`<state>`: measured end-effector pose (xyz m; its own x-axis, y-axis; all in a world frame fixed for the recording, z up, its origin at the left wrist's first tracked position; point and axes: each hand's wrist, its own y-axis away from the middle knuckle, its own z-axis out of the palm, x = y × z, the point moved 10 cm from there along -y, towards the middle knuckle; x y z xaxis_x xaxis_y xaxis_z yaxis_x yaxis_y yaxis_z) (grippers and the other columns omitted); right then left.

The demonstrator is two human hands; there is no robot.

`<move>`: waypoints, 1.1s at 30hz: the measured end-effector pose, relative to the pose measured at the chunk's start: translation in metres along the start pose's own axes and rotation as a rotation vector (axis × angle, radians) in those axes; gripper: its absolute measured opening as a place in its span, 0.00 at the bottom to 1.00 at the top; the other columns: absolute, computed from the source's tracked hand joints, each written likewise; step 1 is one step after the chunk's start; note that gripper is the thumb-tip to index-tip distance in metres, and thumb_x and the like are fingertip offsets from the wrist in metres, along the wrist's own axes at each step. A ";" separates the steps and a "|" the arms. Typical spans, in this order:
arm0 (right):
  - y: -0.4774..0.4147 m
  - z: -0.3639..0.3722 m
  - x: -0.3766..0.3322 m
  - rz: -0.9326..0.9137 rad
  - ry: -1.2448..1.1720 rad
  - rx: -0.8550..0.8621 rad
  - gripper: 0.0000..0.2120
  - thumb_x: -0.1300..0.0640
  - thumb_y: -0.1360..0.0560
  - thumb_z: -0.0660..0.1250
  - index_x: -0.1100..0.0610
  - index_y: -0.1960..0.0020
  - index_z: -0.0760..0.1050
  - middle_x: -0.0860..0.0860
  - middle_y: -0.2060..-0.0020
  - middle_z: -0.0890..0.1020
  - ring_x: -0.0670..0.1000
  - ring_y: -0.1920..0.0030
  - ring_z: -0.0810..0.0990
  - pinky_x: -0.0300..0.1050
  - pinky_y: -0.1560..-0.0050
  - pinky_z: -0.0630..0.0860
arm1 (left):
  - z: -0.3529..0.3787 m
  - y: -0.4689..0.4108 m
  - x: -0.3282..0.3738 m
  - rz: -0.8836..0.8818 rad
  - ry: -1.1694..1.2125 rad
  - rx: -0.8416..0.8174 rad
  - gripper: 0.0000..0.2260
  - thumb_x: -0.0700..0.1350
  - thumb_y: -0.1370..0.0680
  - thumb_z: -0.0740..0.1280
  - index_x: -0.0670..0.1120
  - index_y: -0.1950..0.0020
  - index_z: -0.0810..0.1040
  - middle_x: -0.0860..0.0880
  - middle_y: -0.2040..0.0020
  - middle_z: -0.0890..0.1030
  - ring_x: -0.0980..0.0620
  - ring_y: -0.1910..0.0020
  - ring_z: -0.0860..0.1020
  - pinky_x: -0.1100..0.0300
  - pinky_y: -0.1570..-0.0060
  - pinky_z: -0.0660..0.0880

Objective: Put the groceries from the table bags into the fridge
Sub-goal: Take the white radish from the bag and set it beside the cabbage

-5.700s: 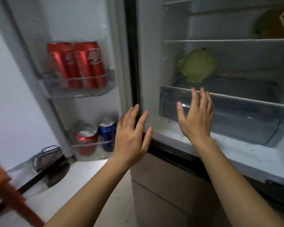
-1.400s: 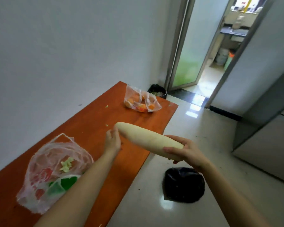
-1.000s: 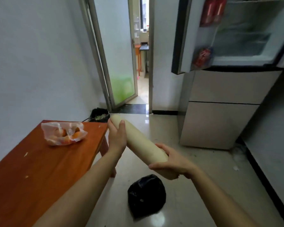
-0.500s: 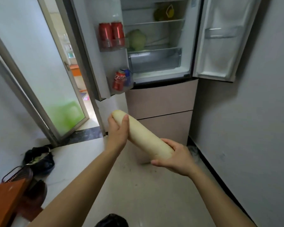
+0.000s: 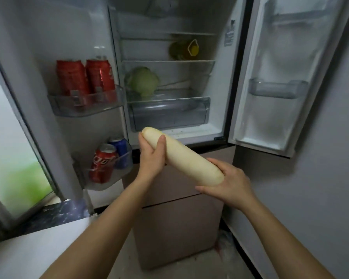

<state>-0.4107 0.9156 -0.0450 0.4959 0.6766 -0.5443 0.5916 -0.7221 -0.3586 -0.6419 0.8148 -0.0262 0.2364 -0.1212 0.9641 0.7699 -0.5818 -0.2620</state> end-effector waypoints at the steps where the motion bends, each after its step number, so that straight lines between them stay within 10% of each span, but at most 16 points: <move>1: -0.022 -0.005 0.002 0.002 0.008 0.013 0.43 0.28 0.43 0.75 0.33 0.30 0.69 0.31 0.44 0.75 0.38 0.45 0.74 0.40 0.48 0.73 | 0.011 -0.021 0.003 0.009 0.019 -0.007 0.37 0.59 0.20 0.62 0.54 0.19 0.43 0.46 0.24 0.63 0.46 0.31 0.69 0.42 0.34 0.72; 19: -0.365 0.008 0.090 -0.089 -0.058 0.112 0.44 0.28 0.38 0.73 0.37 0.25 0.65 0.44 0.38 0.81 0.51 0.42 0.80 0.49 0.43 0.77 | 0.162 -0.328 0.018 0.243 -0.121 0.035 0.30 0.56 0.19 0.63 0.54 0.20 0.55 0.51 0.31 0.72 0.51 0.36 0.74 0.43 0.38 0.76; 25: -0.426 0.010 0.079 -0.140 0.028 0.107 0.43 0.30 0.34 0.72 0.39 0.23 0.62 0.45 0.33 0.78 0.52 0.38 0.78 0.47 0.44 0.74 | 0.166 -0.401 0.003 0.200 -0.444 0.009 0.40 0.73 0.25 0.53 0.54 0.19 0.47 0.47 0.24 0.67 0.46 0.28 0.69 0.43 0.29 0.67; 33: -0.498 0.009 0.059 -0.087 0.202 0.085 0.35 0.32 0.35 0.73 0.41 0.31 0.71 0.49 0.43 0.83 0.57 0.43 0.81 0.48 0.53 0.74 | 0.168 -0.464 -0.008 0.306 -0.884 -0.042 0.33 0.68 0.20 0.48 0.51 0.21 0.59 0.44 0.28 0.73 0.39 0.31 0.71 0.45 0.34 0.70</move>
<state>-0.6817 1.3136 0.0951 0.5673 0.7460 -0.3487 0.5865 -0.6633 -0.4648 -0.9020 1.2212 0.0800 0.8034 0.3714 0.4654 0.5816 -0.6565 -0.4803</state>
